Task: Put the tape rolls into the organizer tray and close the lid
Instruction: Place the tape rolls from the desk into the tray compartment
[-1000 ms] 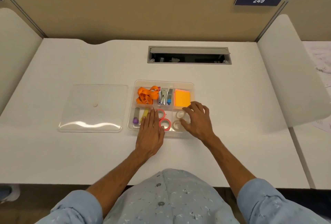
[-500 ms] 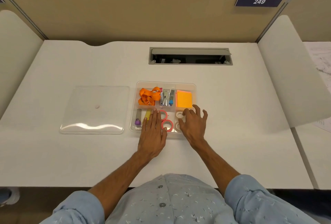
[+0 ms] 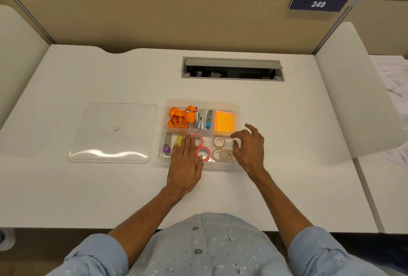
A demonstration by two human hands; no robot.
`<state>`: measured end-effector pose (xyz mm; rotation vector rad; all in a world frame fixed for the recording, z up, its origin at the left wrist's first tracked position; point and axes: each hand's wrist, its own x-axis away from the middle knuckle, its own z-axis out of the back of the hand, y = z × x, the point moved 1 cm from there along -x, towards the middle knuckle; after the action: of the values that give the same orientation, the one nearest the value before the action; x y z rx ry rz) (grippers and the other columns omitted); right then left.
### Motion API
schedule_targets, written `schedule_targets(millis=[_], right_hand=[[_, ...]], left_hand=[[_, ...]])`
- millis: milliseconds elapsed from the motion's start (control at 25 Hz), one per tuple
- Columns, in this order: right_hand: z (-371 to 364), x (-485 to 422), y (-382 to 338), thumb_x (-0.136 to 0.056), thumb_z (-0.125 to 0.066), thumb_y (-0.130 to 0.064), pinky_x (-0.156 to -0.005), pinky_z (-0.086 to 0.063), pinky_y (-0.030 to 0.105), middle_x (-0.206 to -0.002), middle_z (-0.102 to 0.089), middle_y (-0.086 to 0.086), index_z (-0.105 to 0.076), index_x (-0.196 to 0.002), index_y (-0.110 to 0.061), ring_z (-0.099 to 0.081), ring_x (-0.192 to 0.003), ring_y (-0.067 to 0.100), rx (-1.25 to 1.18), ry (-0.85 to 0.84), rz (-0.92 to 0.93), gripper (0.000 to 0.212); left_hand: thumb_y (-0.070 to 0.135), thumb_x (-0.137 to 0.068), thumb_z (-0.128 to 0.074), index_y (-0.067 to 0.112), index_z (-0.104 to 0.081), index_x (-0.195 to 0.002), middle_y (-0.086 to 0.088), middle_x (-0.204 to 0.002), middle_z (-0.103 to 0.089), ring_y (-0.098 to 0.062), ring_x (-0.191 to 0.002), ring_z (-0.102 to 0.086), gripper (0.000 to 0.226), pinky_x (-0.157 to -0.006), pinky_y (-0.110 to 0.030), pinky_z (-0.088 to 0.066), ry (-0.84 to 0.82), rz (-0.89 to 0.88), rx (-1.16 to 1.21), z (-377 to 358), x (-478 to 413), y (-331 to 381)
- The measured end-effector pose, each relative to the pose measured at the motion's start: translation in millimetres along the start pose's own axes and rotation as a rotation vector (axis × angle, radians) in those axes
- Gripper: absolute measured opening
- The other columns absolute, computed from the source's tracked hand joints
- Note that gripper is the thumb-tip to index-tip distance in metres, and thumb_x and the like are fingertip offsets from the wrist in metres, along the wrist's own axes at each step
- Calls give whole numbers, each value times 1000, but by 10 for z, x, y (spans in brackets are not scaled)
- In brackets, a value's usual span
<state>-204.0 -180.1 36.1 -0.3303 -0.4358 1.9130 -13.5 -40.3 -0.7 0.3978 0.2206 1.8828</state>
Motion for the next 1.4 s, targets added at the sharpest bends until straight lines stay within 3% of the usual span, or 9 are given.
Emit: schedule_targets(millis=[120, 320, 480, 640, 760, 1040, 1400], right_hand=[[111, 1, 140, -94, -73, -14, -125, -32, 51, -129, -77, 0, -79, -117, -21, -45, -152, 24, 14, -53, 76, 25], [74, 60, 112, -91, -76, -23, -132, -19, 57, -142, -70, -5, -77, -122, -23, -35, -159, 24, 217, -190, 236, 31], [34, 30, 43, -95, -73, -36, -133, -5, 62, -145, -68, -7, -77, -120, -29, -27, -163, 21, 349, -297, 212, 26], [-1, 59, 30, -96, -70, -43, -132, -1, 66, -150, -64, -6, -77, -114, -28, -25, -164, 22, 382, -294, 195, 24], [2, 63, 35, -96, -68, -45, -134, -3, 63, -149, -65, -7, -75, -111, -29, -27, -163, 21, 316, -245, 168, 23], [17, -84, -138, -99, -63, -35, -129, -26, 55, -120, -80, -1, -72, -112, -24, -48, -149, 25, 229, -45, 76, 19], [-170, -138, -385, -106, -51, -36, -130, -16, 57, -124, -79, 3, -68, -117, -18, -40, -156, 25, 356, -125, -5, 27]], left_hand=[[45, -110, -31, 12, -8, -169, -7, -180, -9, -25, -168, -11, 71, -138, -48, -11, 12, -7, -5, -4, 3, -1], [45, -110, -29, 12, -8, -169, -7, -180, -9, -25, -168, -11, 71, -138, -48, -12, 10, -7, -18, -12, -2, -8], [46, -110, -33, 13, -9, -169, -7, -180, -9, -25, -167, -11, 73, -139, -46, -7, -5, 3, -17, -27, -24, -14], [49, -109, -30, 15, -5, -170, -5, -180, -5, -24, -168, -7, 74, -138, -48, -10, -21, 8, -30, -56, 7, 1], [50, -109, -31, 15, -7, -170, -5, -180, -8, -24, -168, -8, 74, -138, -48, -12, -27, 12, -15, -74, 33, -2], [50, -110, -28, 16, -6, -170, -5, -180, -4, -24, -168, -7, 73, -138, -49, -11, -16, 19, -34, -38, -22, -5], [50, -110, -31, 16, -4, -170, -4, -180, -3, -24, -168, -7, 74, -139, -47, -8, -27, 19, -9, -41, -36, -1]])
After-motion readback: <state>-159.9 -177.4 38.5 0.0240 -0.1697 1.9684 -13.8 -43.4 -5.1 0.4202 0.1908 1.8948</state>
